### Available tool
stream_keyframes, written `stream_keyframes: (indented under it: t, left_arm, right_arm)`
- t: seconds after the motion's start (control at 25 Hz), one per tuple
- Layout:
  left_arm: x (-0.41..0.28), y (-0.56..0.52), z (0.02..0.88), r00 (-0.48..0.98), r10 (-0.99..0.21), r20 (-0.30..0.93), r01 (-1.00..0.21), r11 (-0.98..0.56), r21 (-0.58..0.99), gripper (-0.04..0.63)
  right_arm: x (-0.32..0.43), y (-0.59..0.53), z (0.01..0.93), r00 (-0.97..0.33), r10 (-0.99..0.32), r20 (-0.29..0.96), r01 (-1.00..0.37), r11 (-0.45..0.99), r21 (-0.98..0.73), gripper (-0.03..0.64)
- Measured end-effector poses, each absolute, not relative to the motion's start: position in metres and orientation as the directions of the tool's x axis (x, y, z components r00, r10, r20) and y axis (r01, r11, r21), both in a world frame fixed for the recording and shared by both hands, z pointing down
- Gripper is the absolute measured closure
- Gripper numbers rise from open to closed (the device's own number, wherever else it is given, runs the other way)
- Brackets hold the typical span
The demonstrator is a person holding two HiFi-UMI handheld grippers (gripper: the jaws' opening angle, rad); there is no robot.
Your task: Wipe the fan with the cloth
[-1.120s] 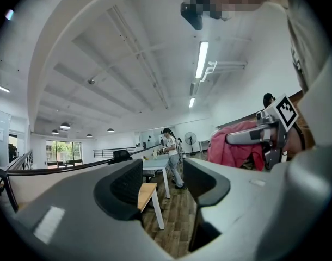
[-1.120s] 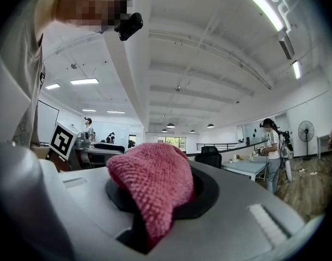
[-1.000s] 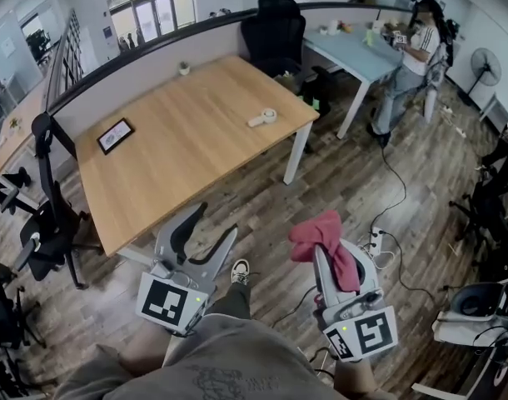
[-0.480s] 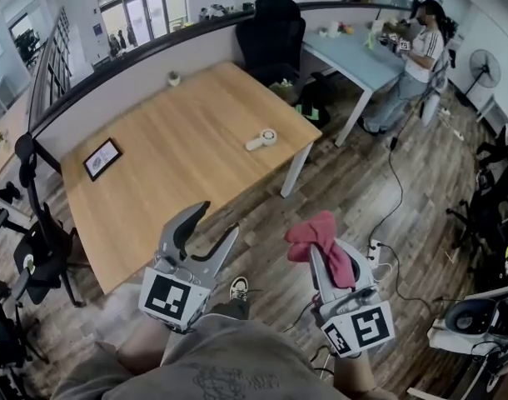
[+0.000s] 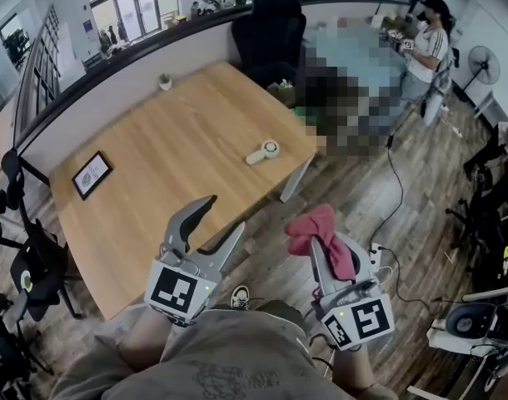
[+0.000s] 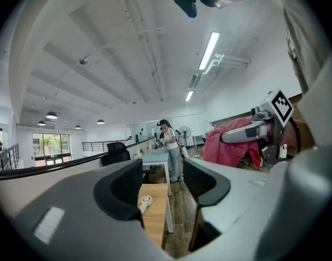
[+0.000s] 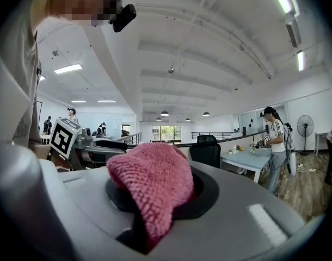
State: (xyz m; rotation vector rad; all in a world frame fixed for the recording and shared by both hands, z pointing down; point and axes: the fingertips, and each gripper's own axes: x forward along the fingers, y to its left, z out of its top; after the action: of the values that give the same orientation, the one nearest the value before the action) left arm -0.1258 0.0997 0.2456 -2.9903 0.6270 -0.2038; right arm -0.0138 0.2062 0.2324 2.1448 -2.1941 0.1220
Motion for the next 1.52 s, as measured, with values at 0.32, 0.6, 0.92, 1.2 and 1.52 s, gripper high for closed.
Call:
stream_keyframes:
  t: [0.32,0.6,0.92,1.2,1.52]
  left_arm:
    - [-0.103,0.06,0.263,0.916,-0.379,0.132,-0.363,-0.923,-0.13,0.362]
    - [-0.067,0.022,0.269,0.899,-0.412,0.148,-0.392,-0.908,-0.149,0.362]
    - [-0.008,-0.043,0.282,0.853,-0.486,0.19,-0.463,-0.873,-0.152,0.362]
    - [0.031,-0.095,0.29,0.783,-0.58,0.225,-0.569,-0.814,-0.118,0.362]
    - [0.053,-0.135,0.298,0.703,-0.666,0.247,-0.652,-0.743,-0.147,0.362]
  right_arm:
    - [0.016,0.163,0.248,-0.006,-0.99,0.138,-1.0,0.004,-0.015,0.529]
    - [0.051,0.115,0.257,-0.077,-0.985,0.153,-0.997,0.075,-0.018,0.529]
    - [0.117,0.036,0.276,-0.189,-0.961,0.2,-0.982,0.188,-0.026,0.529]
    - [0.165,-0.036,0.278,-0.302,-0.932,0.203,-0.953,0.299,-0.047,0.529]
    - [0.201,-0.1,0.289,-0.399,-0.894,0.206,-0.917,0.393,-0.07,0.529]
